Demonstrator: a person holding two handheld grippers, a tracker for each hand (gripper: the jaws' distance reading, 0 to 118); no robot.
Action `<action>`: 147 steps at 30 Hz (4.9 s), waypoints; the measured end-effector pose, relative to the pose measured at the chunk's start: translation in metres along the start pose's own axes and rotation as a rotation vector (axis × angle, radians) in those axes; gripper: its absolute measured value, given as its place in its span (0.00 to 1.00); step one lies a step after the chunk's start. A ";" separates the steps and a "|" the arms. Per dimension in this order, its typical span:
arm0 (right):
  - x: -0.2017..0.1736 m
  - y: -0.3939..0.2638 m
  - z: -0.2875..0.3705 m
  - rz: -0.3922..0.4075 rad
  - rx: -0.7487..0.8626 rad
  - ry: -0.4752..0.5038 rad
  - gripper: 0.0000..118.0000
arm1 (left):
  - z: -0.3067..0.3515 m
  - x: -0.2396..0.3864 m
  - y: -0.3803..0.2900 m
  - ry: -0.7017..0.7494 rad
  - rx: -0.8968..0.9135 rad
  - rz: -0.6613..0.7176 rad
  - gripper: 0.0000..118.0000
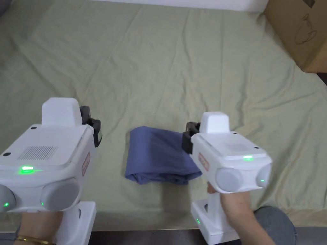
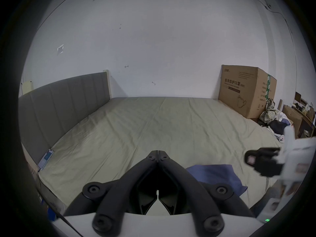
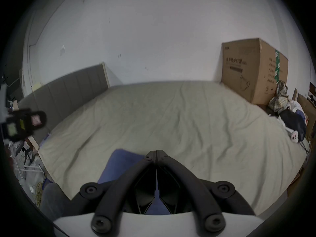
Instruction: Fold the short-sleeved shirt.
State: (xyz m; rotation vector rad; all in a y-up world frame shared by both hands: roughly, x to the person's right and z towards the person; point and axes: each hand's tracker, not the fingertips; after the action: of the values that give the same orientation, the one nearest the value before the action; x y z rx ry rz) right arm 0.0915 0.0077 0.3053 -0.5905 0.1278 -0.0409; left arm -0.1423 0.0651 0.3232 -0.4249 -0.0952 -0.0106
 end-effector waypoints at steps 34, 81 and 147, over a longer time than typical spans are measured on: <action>-0.018 -0.049 -0.066 -0.031 -0.164 -0.024 0.00 | -0.189 -0.095 -0.050 -0.771 -0.763 0.653 1.00; 0.013 0.050 0.035 -0.016 0.160 0.056 0.00 | -0.178 -0.240 0.032 -0.132 -0.879 0.157 0.29; 0.064 0.063 0.136 0.030 0.333 -0.148 0.00 | -0.005 0.016 0.039 -0.040 0.169 -0.041 0.16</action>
State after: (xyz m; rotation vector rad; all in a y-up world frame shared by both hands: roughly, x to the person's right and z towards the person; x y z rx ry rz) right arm 0.1731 0.1298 0.3752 -0.2578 -0.0151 0.0113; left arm -0.1244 0.0985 0.3047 -0.2546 -0.1430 -0.0338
